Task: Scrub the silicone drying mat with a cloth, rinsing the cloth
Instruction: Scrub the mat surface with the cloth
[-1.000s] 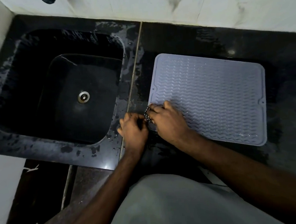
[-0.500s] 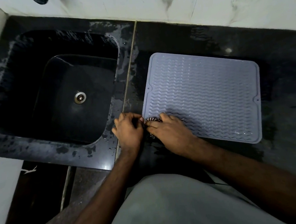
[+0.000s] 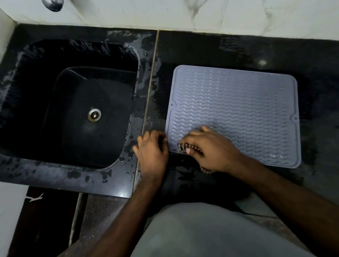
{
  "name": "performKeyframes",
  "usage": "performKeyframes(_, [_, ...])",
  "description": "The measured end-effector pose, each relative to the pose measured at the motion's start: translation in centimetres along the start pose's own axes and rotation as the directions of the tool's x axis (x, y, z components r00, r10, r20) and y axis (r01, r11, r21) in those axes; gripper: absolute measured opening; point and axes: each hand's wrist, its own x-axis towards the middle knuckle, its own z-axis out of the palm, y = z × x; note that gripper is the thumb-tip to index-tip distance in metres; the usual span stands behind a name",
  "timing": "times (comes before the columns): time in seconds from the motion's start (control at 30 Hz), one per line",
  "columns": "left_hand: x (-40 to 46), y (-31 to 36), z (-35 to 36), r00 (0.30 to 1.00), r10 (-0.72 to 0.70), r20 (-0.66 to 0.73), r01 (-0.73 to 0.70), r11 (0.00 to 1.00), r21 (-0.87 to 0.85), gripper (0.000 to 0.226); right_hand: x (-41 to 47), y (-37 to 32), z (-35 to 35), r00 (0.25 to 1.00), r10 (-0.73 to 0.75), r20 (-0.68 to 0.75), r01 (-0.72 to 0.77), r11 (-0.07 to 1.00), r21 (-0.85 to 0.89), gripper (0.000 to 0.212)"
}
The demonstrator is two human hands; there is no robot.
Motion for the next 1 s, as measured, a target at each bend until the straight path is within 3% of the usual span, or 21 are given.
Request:
performKeyframes(0.1, [0.1,-0.3,0.0,1.0,-0.01,0.016,0.012,0.993,-0.119,0.012,1.3,-1.1,0.1,0.926,0.276,-0.256,-0.206,0.941,0.269,0.039])
performKeyframes(0.2, [0.4,-0.4,-0.2,0.999,-0.018,0.04,0.023,0.992,-0.128,0.015,3.7,-2.4,0.4,0.874,0.445,-0.195,-0.337,0.845,0.416,0.048])
performKeyframes(0.27, [0.5,-0.4,-0.4,0.998,-0.025,0.057,0.031,0.992,-0.119,0.018,4.5,-2.7,1.0,0.897,0.434,-0.088,-0.396,0.875,0.279,0.055])
performKeyframes(0.4, [0.6,-0.4,-0.5,0.997,-0.015,0.072,0.022,0.995,-0.102,0.02,3.8,-2.3,1.6,0.936,0.25,-0.246,-0.285,0.951,-0.121,0.05])
performKeyframes(0.6, [1.2,-1.1,-0.8,0.993,-0.003,0.117,0.024,0.984,-0.177,0.024,5.0,-2.3,4.2,0.976,0.15,-0.155,-0.15,0.989,0.015,0.056])
performKeyframes(0.8, [2.4,-1.5,-1.6,0.979,0.016,0.201,0.038,0.965,-0.261,0.036,7.3,-4.4,6.6,0.937,0.296,-0.185,-0.321,0.94,-0.119,0.061])
performKeyframes(1.0, [3.0,-2.0,-2.0,0.968,0.06,0.243,0.015,0.956,-0.294,0.028,7.8,-4.9,7.3,0.913,0.327,-0.243,-0.37,0.915,-0.16,0.06])
